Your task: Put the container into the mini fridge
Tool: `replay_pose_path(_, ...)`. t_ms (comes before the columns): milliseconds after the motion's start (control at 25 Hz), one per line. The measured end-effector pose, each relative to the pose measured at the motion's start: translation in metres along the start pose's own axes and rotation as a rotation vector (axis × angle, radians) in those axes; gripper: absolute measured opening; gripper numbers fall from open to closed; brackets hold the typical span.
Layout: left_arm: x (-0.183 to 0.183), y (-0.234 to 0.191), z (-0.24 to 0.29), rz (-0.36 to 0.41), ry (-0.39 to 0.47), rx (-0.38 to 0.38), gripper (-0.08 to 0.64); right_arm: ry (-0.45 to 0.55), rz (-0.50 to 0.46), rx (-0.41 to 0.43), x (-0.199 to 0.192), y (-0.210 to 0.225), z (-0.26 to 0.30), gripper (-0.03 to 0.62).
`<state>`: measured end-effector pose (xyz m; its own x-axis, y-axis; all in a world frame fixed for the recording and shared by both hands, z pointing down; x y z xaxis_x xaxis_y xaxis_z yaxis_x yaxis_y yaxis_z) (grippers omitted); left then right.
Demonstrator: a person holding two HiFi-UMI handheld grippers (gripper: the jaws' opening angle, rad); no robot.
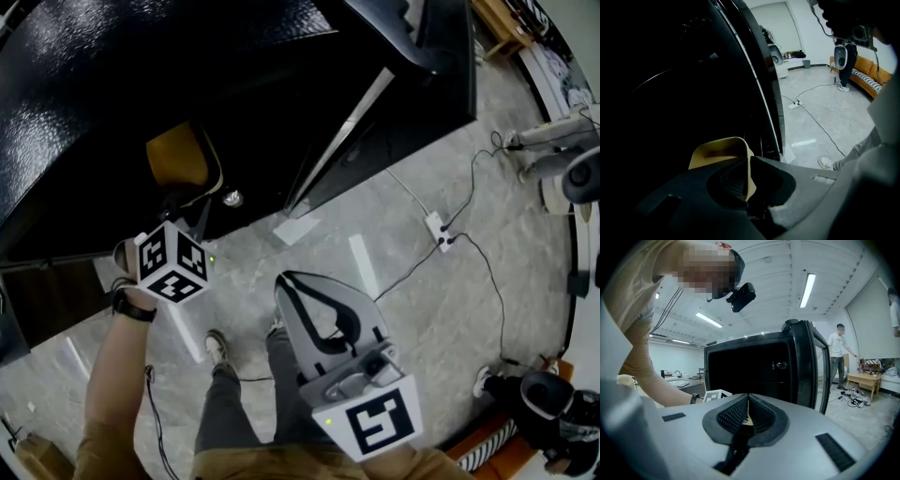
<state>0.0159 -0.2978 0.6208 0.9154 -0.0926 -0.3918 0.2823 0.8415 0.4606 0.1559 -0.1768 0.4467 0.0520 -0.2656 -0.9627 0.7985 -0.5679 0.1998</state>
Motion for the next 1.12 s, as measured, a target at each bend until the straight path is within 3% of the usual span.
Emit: replay_pose_path(1120,-0.001,-0.013,-0.001,-0.009,0.017,0.054,0.02,-0.002,0.006,0.004,0.003,-0.001,-0.002,0.003)
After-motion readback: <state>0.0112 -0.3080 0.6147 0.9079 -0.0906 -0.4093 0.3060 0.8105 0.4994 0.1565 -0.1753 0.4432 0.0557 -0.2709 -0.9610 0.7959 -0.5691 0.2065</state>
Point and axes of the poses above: the fingertips, and each gripper's own axes: z forward along the fingers, y to its right, x out of its top, the point moved 4 cm from there along -z, backward along the fingers, and after that the axes turned 6 degrees about z, right-handed, at the moved point
